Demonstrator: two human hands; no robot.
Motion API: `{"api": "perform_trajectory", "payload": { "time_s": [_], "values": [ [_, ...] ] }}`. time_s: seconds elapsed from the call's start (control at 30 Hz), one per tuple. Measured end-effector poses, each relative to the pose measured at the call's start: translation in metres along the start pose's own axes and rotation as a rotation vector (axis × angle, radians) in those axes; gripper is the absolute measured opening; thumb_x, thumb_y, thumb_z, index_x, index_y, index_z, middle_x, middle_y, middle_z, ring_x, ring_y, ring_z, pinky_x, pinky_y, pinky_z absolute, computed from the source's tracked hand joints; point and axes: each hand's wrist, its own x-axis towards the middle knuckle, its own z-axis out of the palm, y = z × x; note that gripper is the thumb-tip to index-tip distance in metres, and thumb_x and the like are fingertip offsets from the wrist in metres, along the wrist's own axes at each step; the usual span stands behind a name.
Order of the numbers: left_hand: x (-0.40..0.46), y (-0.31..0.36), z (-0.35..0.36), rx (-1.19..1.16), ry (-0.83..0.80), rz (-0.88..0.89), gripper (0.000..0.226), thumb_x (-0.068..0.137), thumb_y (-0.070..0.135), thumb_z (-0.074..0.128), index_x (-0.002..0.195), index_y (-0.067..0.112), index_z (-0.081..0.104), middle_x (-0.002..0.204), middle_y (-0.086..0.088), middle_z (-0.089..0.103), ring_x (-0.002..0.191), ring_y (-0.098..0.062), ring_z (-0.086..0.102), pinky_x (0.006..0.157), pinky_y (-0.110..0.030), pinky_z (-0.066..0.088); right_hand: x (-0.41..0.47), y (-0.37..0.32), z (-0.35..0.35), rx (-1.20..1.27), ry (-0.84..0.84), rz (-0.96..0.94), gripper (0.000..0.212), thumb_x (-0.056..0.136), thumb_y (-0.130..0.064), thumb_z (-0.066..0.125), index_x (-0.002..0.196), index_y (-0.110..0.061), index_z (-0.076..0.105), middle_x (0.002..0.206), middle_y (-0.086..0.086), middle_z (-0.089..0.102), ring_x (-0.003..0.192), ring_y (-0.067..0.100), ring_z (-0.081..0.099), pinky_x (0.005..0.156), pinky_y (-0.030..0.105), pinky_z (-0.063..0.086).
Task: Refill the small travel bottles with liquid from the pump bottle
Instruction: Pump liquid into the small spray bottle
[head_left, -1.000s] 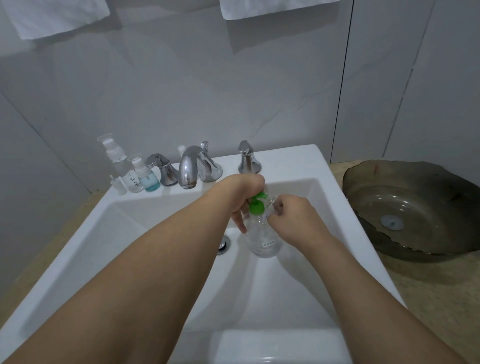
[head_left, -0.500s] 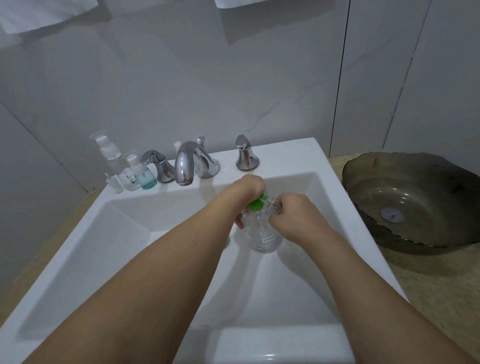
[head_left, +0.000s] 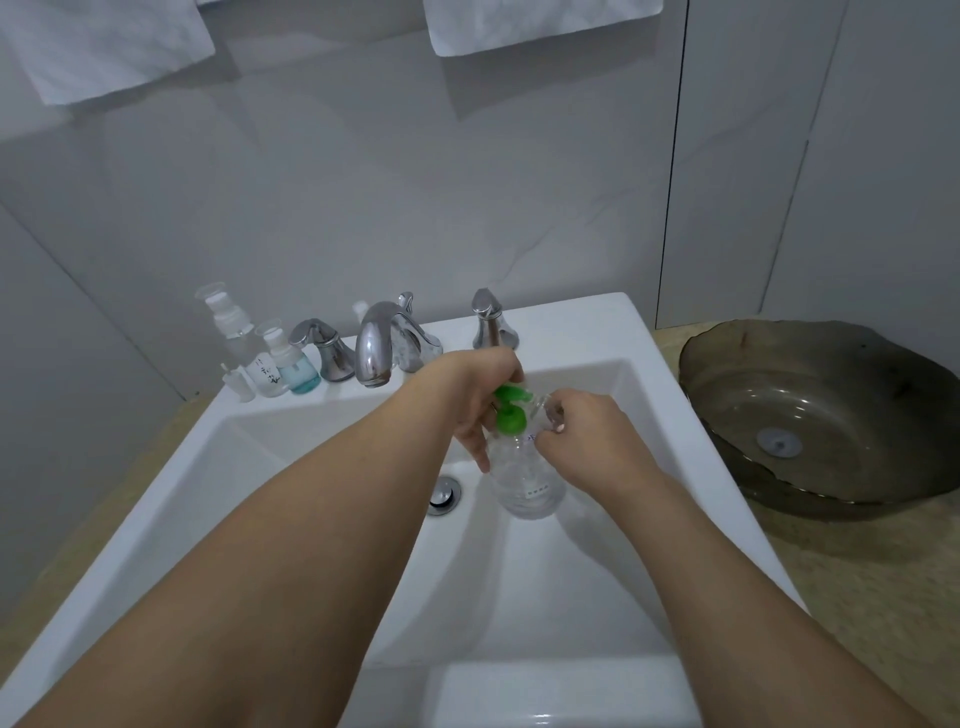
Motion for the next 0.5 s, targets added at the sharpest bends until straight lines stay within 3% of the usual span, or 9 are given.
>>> {"api": "perform_trajectory", "payload": {
  "time_s": [0.2, 0.37, 0.5],
  "values": [
    [0.004, 0.002, 0.010, 0.172, 0.092, 0.022, 0.040, 0.096, 0.016, 0.034, 0.112, -0.006, 0.063, 0.111, -0.024, 0.066, 0.091, -0.054, 0.068, 0.076, -0.068, 0.058, 0.001, 0.001, -0.001, -0.013, -0.017, 0.005, 0.007, 0.080, -0.017, 0.059, 0.083, -0.012, 0.057, 0.086, 0.006, 0.060, 0.079, 0.029, 0.055, 0.062, 0.029, 0.040],
    [0.007, -0.002, 0.017, 0.173, 0.193, 0.059, 0.033, 0.094, 0.011, 0.034, 0.101, -0.008, 0.060, 0.111, -0.025, 0.064, 0.096, -0.053, 0.068, 0.084, -0.063, 0.059, 0.002, 0.004, 0.003, -0.014, -0.061, 0.040, 0.018, 0.081, -0.020, 0.059, 0.069, -0.018, 0.046, 0.081, 0.005, 0.057, 0.075, 0.029, 0.054, 0.055, 0.029, 0.036],
    [0.010, -0.004, 0.028, 0.200, 0.270, 0.067, 0.023, 0.095, 0.002, 0.039, 0.091, -0.011, 0.057, 0.115, -0.034, 0.063, 0.099, -0.054, 0.068, 0.087, -0.062, 0.058, 0.001, 0.006, 0.004, -0.030, -0.090, 0.060, 0.009, 0.084, -0.022, 0.060, 0.083, -0.013, 0.057, 0.089, 0.007, 0.061, 0.082, 0.030, 0.058, 0.065, 0.030, 0.044]
  ]
}}
